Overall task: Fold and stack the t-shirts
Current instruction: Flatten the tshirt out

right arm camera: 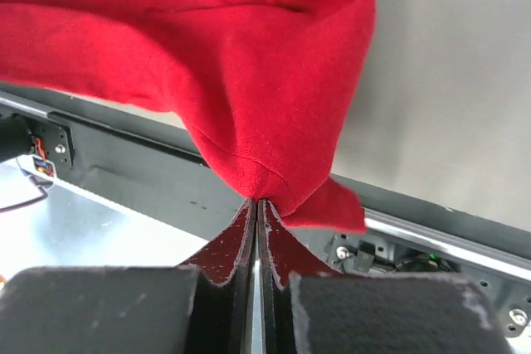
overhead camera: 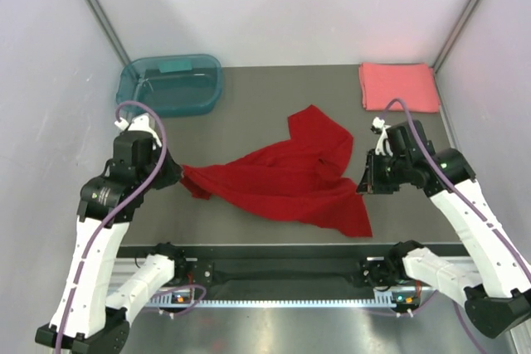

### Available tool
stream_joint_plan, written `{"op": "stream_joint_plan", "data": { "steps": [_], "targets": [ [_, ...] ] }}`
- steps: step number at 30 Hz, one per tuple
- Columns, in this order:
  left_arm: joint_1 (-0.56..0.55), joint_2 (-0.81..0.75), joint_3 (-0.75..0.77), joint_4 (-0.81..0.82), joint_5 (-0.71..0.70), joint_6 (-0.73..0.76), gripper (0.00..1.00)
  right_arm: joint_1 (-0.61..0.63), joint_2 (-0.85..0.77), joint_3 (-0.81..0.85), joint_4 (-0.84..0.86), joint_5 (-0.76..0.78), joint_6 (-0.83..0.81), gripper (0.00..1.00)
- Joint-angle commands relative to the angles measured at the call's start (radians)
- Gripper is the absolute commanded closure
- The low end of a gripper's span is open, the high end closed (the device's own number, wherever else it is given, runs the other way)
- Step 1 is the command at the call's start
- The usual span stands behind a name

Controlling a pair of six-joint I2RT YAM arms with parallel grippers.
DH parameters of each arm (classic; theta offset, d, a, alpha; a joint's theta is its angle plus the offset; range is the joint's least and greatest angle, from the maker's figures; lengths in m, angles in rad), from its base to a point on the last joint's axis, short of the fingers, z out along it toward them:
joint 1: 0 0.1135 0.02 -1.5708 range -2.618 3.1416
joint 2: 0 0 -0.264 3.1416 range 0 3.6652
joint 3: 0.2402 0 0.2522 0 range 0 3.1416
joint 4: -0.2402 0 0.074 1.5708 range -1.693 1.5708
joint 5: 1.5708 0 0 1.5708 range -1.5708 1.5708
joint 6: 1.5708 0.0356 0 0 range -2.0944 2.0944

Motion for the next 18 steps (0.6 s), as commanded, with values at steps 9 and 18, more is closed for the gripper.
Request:
{"op": "stream_joint_plan", "data": {
  "steps": [9,18],
  "targets": [
    [0.005,0.150,-0.083,0.137,0.153,0.044,1.00,-0.128,0.261,-0.232,0.346,-0.026,-0.016,0.96],
    [0.005,0.161,-0.119,0.168,0.210,0.065,1.00,-0.148,0.514,-0.060,0.383,0.119,-0.102,0.94]
  ]
}}
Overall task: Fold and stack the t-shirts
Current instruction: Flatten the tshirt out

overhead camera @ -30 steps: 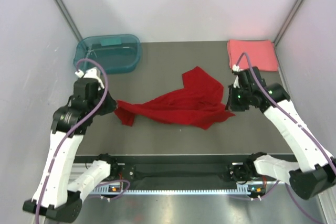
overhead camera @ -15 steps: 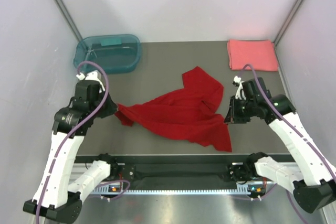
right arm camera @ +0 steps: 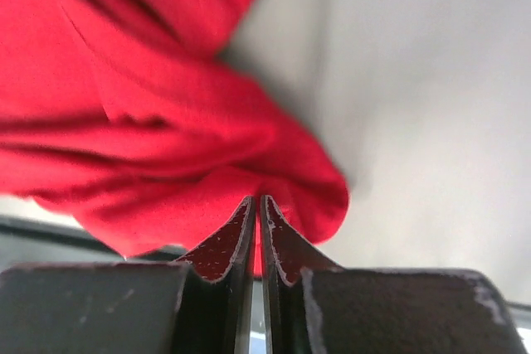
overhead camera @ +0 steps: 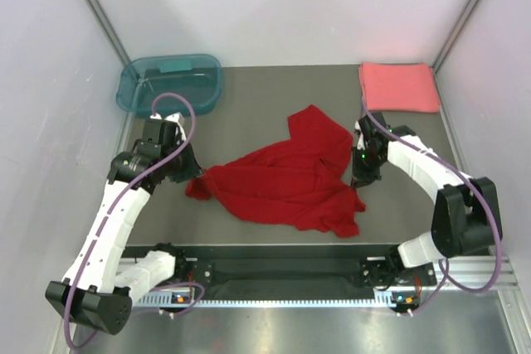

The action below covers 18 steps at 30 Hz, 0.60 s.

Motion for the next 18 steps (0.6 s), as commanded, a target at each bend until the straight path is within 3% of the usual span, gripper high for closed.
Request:
{"op": "stream_joint_plan", "data": {
  "steps": [1,5,9,15,18],
  "targets": [
    [0.005,-0.012,-0.005,0.058,0.027,0.029,1.00,-0.019,0.037,0.115,0.060,0.072,-0.041,0.94],
    [0.005,-0.012,-0.010,0.057,0.027,0.035,1.00,-0.027,0.112,0.178,0.060,0.080,-0.068,0.89],
    [0.005,-0.007,-0.013,0.057,0.030,0.041,1.00,-0.028,0.152,0.237,-0.008,0.098,-0.093,0.76],
    [0.005,-0.004,-0.007,0.058,0.037,0.047,1.00,-0.028,-0.094,0.110,-0.108,0.034,-0.056,0.55],
    [0.005,0.005,-0.010,0.061,0.042,0.049,1.00,-0.028,-0.209,0.007,-0.134,-0.006,-0.030,0.53]
  ]
}}
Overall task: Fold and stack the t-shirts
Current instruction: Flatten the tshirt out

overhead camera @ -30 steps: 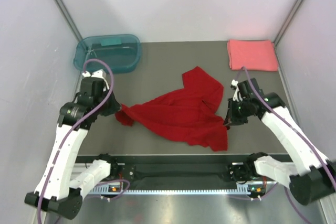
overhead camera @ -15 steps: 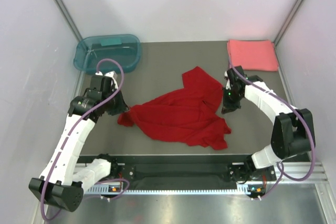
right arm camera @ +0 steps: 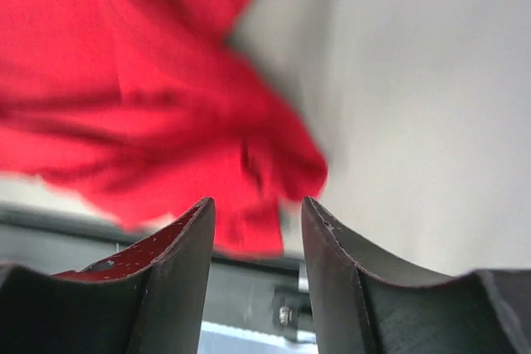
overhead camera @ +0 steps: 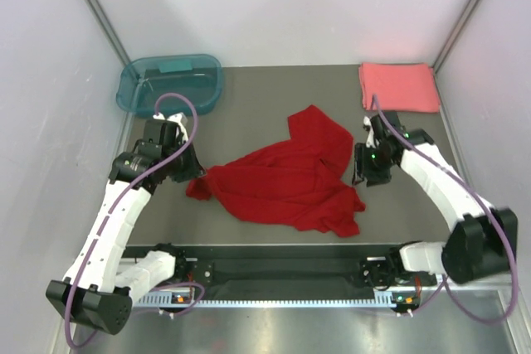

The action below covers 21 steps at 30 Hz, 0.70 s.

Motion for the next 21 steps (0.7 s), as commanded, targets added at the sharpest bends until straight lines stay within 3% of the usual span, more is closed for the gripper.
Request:
{"op": "stream_joint_plan", "data": {
  "steps": [1,5,9,21],
  "targets": [
    [0.005,0.005,0.000,0.042,0.015,0.022,1.00,-0.009,-0.153,-0.089,-0.070,-0.063,0.048,0.53],
    [0.005,0.022,-0.005,0.050,0.027,0.020,1.00,-0.015,-0.223,-0.251,-0.030,-0.092,0.086,0.59],
    [0.005,0.033,-0.003,0.054,0.039,0.019,1.00,-0.031,-0.257,-0.363,0.034,-0.160,0.111,0.73],
    [0.005,0.027,0.004,0.041,0.038,0.013,1.00,-0.041,-0.303,-0.518,0.088,-0.248,0.166,0.59]
  ]
}}
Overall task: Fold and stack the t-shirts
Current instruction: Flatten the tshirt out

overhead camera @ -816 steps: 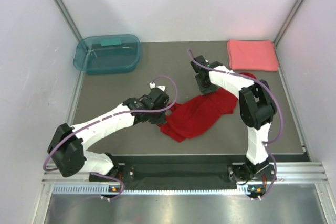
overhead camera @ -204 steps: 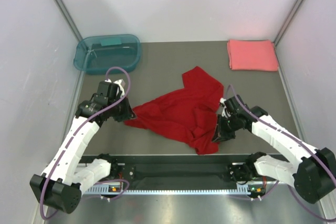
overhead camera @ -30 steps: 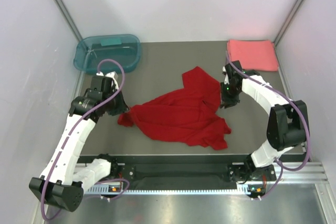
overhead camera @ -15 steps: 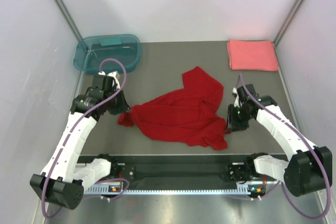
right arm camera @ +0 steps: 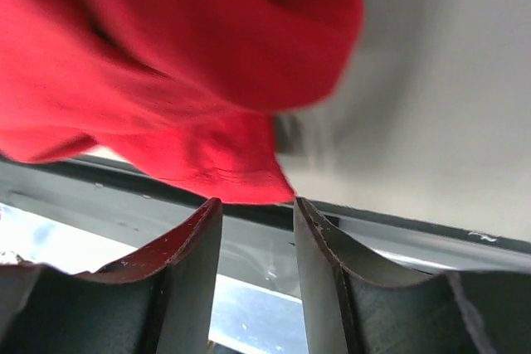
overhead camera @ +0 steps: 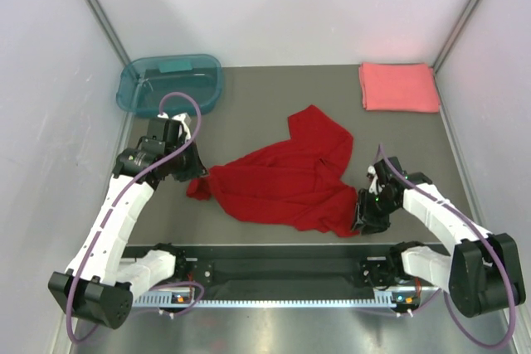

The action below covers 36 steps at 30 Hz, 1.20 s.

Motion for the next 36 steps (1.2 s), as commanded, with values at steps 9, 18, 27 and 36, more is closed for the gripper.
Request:
{"op": "stream_joint_plan", "data": {
  "steps": [9,18,27,36],
  "targets": [
    [0.005,-0.007,-0.002,0.044,0.022,-0.003,1.00,-0.009,-0.030,-0.037,0.075,0.023,0.031,0.59],
    [0.005,-0.004,-0.009,0.046,0.032,-0.006,1.00,-0.008,0.030,-0.051,0.161,0.006,0.048,0.61],
    [0.005,-0.014,-0.007,0.038,0.029,-0.008,1.00,-0.006,-0.044,-0.068,0.103,-0.072,0.043,0.98],
    [0.005,-0.054,0.024,0.029,-0.002,-0.021,1.00,-0.011,-0.267,0.098,-0.046,-0.097,0.135,1.00]
  ]
}}
